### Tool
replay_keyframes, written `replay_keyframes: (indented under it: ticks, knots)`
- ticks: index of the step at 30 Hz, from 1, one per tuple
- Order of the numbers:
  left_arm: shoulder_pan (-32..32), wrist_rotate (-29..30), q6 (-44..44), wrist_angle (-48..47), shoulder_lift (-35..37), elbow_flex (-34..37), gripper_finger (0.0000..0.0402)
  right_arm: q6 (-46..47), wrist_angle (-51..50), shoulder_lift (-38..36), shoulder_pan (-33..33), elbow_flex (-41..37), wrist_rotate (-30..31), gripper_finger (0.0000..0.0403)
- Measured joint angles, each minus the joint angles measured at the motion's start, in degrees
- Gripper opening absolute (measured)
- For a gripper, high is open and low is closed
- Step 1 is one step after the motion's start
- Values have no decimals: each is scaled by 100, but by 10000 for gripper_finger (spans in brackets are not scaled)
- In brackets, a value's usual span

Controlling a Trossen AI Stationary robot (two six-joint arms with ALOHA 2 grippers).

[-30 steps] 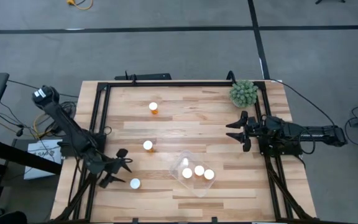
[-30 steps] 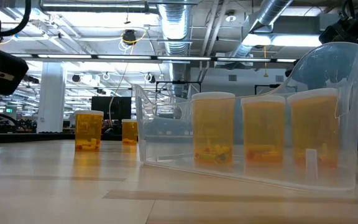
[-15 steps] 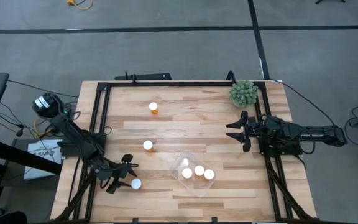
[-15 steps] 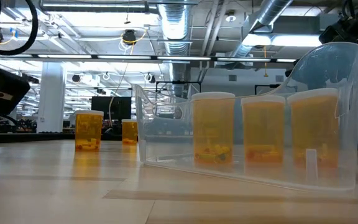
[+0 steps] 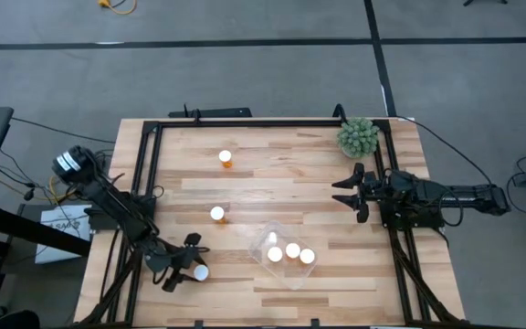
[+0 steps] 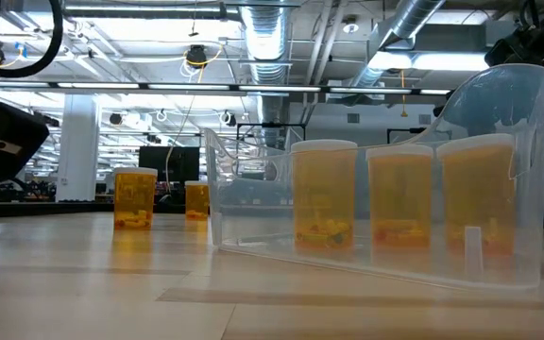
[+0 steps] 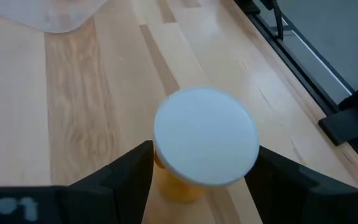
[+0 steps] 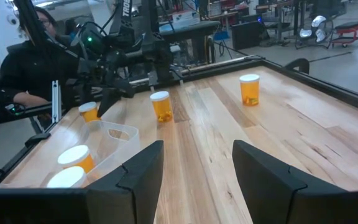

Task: Pick and place pill bottles into a basket
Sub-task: Put the orange pill bottle into the transparent container

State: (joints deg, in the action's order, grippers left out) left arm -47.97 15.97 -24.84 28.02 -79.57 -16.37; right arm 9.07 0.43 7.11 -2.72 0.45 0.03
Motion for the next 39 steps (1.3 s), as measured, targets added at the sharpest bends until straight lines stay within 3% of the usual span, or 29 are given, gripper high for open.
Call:
replay_keyframes:
  ticks: [11, 19, 23, 29, 39]
  knots:
    - [55, 295, -1, 11, -190, -180, 223, -1, 0, 0, 2, 0, 0, 187]
    - [266, 277, -37, 183, -190, -180, 170, 0, 0, 0, 0, 0, 0, 185]
    - [435, 267, 0, 332, -190, -180, 166, 1, 0, 0, -1, 0, 0, 185]
    - [966, 243, 206, 668, -190, -295, 185, 1, -1, 0, 2, 0, 0, 187]
    - [2183, 54, 1396, 608, -190, -1291, 179, 1, 0, 0, 1, 0, -1, 187]
